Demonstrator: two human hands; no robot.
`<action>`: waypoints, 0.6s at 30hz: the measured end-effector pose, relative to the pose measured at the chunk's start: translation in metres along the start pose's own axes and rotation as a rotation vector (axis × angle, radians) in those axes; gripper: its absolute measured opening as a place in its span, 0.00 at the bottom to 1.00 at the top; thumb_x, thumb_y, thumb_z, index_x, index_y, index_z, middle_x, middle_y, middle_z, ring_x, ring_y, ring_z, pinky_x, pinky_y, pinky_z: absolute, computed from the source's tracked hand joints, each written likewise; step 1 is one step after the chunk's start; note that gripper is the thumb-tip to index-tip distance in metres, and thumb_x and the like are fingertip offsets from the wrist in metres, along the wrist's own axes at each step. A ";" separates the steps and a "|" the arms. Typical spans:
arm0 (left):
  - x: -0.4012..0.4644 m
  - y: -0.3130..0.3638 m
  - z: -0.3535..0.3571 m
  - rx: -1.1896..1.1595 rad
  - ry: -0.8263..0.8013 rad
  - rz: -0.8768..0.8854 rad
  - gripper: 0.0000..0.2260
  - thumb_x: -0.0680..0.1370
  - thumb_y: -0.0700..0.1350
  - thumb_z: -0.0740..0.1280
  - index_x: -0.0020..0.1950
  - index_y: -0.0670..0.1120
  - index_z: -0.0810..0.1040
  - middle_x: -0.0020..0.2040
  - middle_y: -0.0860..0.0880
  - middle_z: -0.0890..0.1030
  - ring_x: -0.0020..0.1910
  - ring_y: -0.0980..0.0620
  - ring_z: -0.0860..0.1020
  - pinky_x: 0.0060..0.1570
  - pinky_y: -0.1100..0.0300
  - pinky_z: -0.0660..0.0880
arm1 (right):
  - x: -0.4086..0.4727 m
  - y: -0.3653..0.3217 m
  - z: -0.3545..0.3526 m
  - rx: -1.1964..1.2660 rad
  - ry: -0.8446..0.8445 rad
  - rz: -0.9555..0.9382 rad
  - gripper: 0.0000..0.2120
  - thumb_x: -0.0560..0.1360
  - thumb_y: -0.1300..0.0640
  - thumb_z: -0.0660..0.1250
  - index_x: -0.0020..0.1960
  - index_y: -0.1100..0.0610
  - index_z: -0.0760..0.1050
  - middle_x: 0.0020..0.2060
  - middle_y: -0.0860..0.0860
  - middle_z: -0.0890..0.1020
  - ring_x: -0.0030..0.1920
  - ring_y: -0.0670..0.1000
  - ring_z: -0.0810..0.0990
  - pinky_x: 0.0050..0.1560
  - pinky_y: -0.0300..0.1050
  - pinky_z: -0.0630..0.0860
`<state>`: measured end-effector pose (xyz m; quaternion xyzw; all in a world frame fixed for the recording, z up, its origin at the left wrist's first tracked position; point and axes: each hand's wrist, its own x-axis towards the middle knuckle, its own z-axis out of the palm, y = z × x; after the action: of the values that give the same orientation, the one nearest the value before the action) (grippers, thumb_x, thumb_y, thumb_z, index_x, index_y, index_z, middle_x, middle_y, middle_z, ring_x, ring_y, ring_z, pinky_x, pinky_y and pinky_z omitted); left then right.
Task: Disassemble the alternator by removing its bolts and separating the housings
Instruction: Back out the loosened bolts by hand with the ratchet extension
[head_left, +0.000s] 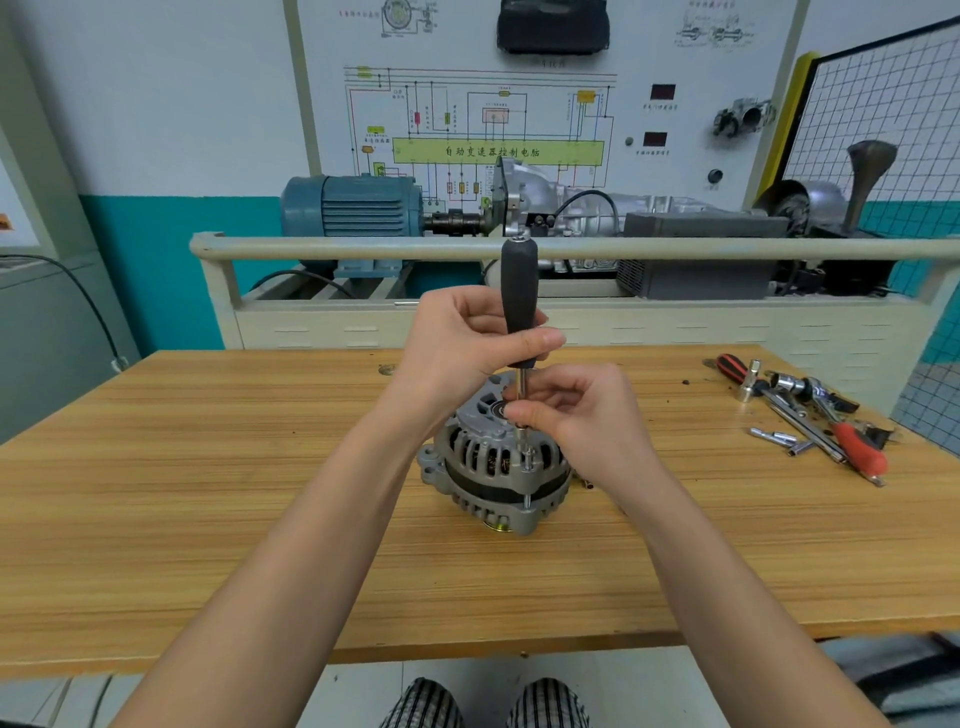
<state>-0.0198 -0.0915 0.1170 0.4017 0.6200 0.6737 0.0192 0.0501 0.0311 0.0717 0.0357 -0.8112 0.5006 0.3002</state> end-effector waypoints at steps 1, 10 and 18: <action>0.000 0.001 0.000 0.000 -0.042 -0.008 0.11 0.65 0.44 0.76 0.46 0.44 0.82 0.38 0.46 0.86 0.40 0.50 0.85 0.42 0.63 0.79 | 0.000 0.000 0.000 -0.013 0.007 0.005 0.14 0.68 0.63 0.76 0.37 0.44 0.80 0.33 0.42 0.84 0.33 0.40 0.80 0.40 0.36 0.79; -0.002 0.001 0.002 -0.063 -0.105 -0.033 0.08 0.73 0.35 0.71 0.51 0.39 0.80 0.43 0.43 0.85 0.43 0.49 0.84 0.47 0.58 0.80 | -0.002 0.002 -0.002 -0.038 0.037 -0.001 0.14 0.71 0.63 0.74 0.39 0.43 0.80 0.35 0.41 0.84 0.36 0.40 0.82 0.45 0.39 0.80; 0.000 0.000 0.006 -0.062 -0.070 -0.045 0.07 0.70 0.36 0.73 0.47 0.41 0.81 0.41 0.42 0.85 0.40 0.49 0.84 0.43 0.59 0.81 | -0.002 0.002 -0.008 -0.033 0.006 0.008 0.14 0.72 0.64 0.73 0.41 0.44 0.80 0.36 0.43 0.85 0.42 0.46 0.84 0.52 0.52 0.80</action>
<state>-0.0163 -0.0865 0.1166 0.4101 0.6066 0.6776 0.0683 0.0544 0.0384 0.0717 0.0260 -0.8186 0.4884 0.3012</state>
